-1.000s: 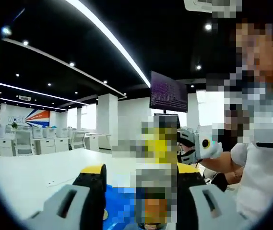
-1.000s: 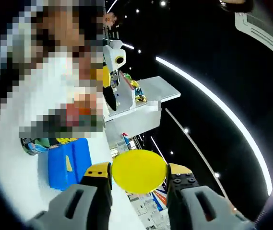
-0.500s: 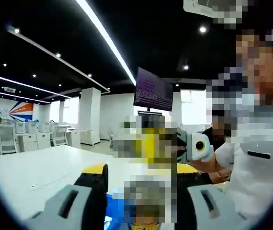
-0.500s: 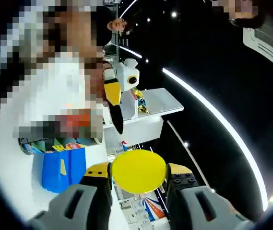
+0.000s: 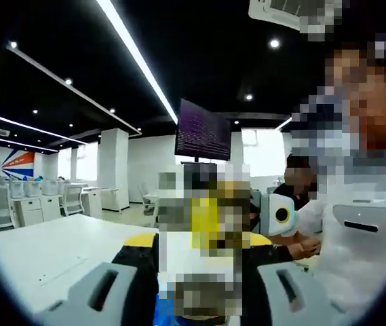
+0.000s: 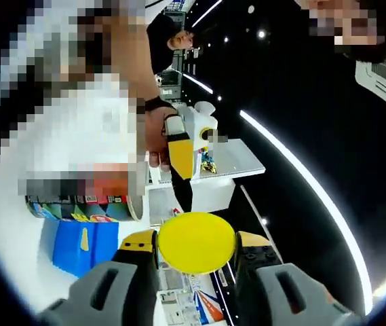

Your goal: Open the lid of the chip container on the table, take out the chips, place them into the box in front of the container, and close the lid

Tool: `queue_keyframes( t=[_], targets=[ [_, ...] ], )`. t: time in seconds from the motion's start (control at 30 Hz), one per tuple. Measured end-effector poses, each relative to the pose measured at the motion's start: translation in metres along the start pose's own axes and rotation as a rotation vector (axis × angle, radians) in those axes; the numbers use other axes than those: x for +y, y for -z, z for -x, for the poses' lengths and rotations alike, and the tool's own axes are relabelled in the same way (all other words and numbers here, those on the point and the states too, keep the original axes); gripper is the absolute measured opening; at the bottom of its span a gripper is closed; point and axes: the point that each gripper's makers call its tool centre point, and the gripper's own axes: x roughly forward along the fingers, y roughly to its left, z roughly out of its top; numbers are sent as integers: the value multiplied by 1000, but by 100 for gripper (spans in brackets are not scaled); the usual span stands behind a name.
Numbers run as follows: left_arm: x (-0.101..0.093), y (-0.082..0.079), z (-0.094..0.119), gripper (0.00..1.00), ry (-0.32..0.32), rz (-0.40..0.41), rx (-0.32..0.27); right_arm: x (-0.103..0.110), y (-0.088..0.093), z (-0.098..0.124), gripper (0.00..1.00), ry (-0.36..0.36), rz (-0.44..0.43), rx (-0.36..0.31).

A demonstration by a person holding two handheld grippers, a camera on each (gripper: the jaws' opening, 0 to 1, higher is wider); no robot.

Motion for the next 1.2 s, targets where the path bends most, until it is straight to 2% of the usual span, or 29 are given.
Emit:
queue_keyframes(
  t=[0.13, 0.23, 0.37, 0.5, 0.63, 0.87, 1.03, 1.2],
  targets=[
    [-5, -4, -2, 36, 33, -18, 5, -2, -3, -1, 44, -1, 7, -11],
    [-7, -8, -4, 35, 57, -27, 10, -3, -10, -3, 44, -8, 14, -30],
    [-9, -5, -9, 33, 74, -22, 27, -5, -17, -4, 44, -14, 17, -42],
    [-15, -5, -9, 26, 118, 13, 24, -5, -21, -5, 44, -17, 23, -59],
    [-16, -4, -11, 24, 124, 14, 23, -4, -23, -6, 44, -19, 19, -64],
    [-11, -5, -10, 15, 120, 15, 7, -1, -23, -6, 44, -28, 10, -71],
    [-16, -3, -12, 7, 134, 23, 16, 2, -24, -7, 44, -35, 10, -72],
    [-19, 0, -13, 6, 139, 17, 20, 3, -25, -7, 44, -36, 17, -71]
  ],
)
